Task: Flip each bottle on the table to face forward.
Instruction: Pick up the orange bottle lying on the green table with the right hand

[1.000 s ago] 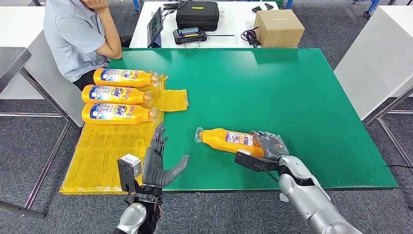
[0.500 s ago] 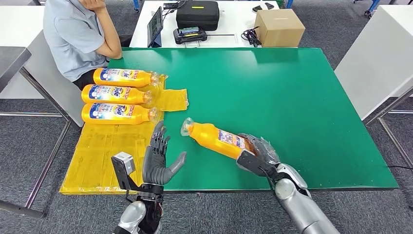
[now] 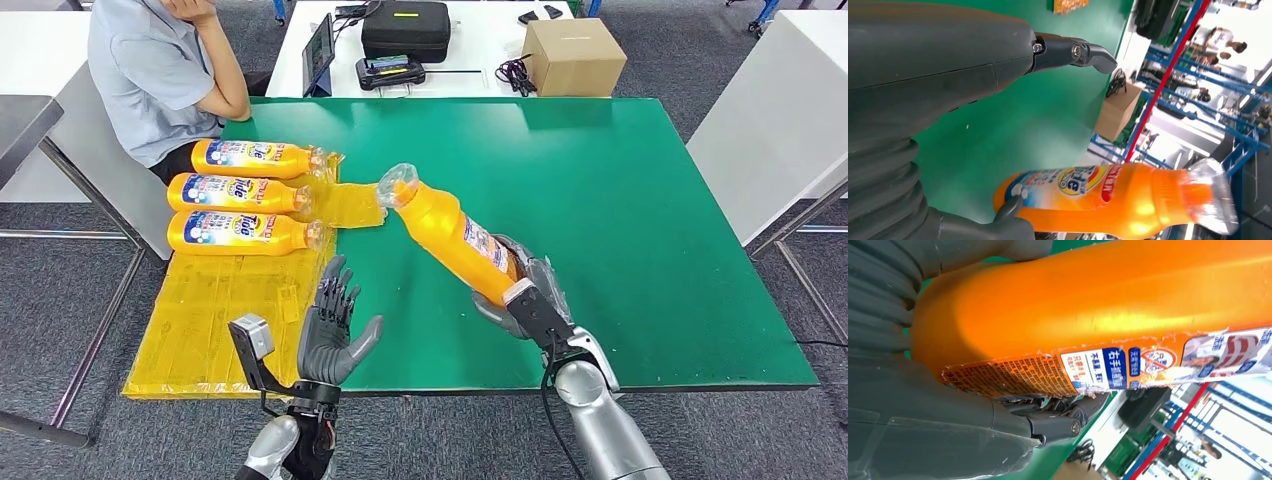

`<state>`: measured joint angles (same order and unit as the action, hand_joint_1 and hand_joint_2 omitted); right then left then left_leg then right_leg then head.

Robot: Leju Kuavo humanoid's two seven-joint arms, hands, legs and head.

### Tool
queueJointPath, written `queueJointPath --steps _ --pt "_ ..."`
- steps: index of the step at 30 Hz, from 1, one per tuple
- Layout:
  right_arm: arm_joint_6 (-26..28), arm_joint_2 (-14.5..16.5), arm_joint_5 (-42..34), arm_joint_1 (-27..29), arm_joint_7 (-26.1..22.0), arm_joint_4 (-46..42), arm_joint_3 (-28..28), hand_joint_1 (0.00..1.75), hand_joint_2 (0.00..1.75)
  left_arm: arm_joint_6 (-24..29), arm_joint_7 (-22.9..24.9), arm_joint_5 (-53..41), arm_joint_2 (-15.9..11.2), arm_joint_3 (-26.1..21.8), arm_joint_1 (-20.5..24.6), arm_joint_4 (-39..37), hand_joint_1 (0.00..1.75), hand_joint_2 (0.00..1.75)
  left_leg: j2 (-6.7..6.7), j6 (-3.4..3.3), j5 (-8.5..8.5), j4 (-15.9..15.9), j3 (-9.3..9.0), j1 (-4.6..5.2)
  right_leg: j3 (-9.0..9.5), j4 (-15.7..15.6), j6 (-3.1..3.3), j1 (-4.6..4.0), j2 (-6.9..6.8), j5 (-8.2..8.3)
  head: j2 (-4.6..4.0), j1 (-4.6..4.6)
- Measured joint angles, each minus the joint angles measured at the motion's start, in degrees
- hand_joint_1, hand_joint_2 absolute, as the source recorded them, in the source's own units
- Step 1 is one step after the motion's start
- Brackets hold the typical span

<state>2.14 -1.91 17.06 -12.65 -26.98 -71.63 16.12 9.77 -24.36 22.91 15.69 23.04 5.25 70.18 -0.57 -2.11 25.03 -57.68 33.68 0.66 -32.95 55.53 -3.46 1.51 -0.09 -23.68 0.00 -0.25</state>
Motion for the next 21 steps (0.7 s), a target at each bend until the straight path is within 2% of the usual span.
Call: queueJointPath --steps 5,10,16,21 --pt "-6.03 0.35 0.58 -0.36 0.33 0.02 1.95 1.75 1.75 -2.55 -2.17 -1.13 -0.17 0.58 0.54 -0.52 0.00 1.75 -0.01 0.00 0.00 0.01 0.01 -0.01 0.00 0.01 0.00 -0.01 0.00 0.00 0.00 -0.01" --pt "-9.13 0.55 1.85 -2.30 -0.44 2.52 6.33 1.75 1.75 -5.40 -2.72 -2.14 -0.17 1.59 1.91 -0.77 0.00 1.75 -0.01 0.00 -0.01 0.01 0.01 -0.01 0.00 0.01 0.00 0.00 -0.01 0.00 0.00 0.00" --pt "-15.72 1.14 -3.77 -4.39 -2.24 6.55 9.25 1.75 1.75 -9.19 -3.76 -2.50 -0.17 1.94 3.46 -1.61 0.00 1.75 -0.03 -0.01 -0.02 0.01 0.02 -0.01 0.00 0.01 0.00 0.00 -0.01 0.00 0.00 0.00" --pt "-17.66 1.38 -5.10 -5.14 -4.04 8.76 10.51 1.75 1.75 -11.93 -3.87 -2.52 -0.20 2.72 4.46 -2.55 0.00 1.75 -0.03 -0.01 -0.02 0.01 0.03 -0.01 -0.01 0.01 0.00 0.00 -0.02 0.00 0.00 0.00"
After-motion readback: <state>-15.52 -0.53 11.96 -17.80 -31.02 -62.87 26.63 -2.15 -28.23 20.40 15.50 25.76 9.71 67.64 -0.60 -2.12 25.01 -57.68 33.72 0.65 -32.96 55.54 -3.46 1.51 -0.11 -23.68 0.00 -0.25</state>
